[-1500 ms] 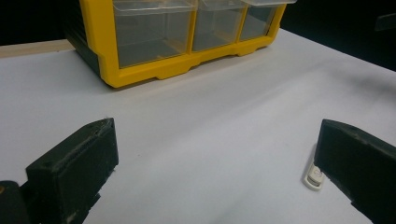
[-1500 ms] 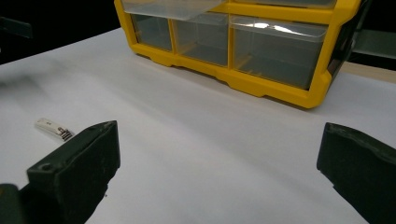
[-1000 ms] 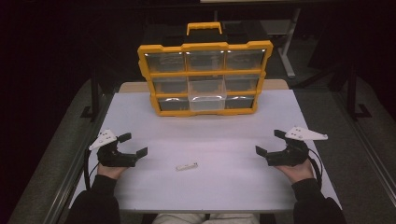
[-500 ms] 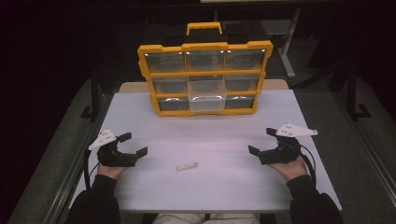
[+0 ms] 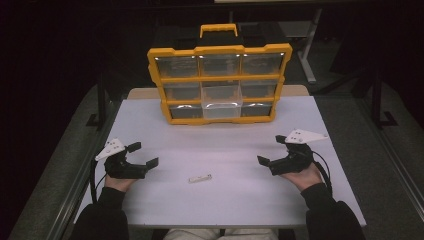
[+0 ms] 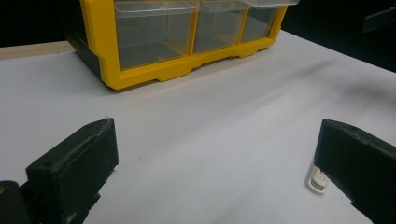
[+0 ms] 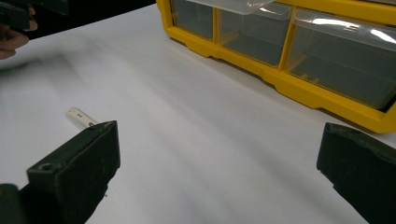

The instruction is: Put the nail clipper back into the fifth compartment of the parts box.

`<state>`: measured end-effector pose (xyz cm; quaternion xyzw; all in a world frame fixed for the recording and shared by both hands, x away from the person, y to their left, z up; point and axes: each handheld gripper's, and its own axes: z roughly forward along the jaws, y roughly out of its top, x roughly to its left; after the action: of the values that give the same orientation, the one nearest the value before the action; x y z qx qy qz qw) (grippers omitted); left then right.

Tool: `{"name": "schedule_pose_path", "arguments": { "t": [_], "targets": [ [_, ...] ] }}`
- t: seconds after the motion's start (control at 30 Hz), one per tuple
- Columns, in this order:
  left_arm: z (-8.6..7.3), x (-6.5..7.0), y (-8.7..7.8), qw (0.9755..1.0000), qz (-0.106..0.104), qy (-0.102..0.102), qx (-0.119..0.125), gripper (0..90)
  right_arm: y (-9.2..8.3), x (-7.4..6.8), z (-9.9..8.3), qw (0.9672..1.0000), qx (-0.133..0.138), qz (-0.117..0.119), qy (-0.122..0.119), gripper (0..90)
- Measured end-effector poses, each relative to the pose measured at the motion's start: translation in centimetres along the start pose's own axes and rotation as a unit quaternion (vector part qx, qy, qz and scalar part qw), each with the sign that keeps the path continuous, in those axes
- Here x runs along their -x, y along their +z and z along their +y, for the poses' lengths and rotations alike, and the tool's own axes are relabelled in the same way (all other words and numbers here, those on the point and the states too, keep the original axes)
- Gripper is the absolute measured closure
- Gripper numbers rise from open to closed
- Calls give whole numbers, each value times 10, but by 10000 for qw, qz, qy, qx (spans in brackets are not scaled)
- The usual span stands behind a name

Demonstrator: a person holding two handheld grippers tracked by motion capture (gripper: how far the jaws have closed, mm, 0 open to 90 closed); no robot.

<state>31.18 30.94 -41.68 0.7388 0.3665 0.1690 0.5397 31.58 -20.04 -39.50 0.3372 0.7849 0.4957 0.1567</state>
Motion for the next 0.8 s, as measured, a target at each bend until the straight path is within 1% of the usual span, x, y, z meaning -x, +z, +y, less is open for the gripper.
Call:
{"name": "schedule_pose_path", "arguments": {
  "t": [0.2,0.4,0.8],
  "targets": [
    [0,0,0,10000,34,2,-2,0,5,-4,6,9999,-55,107,-85,0],
    [0,0,0,10000,46,1,13,0,11,-7,12,9995,-115,260,-102,0],
    [0,0,0,10000,64,-24,31,0,27,-15,21,9981,-308,447,-295,0]
  ]
}}
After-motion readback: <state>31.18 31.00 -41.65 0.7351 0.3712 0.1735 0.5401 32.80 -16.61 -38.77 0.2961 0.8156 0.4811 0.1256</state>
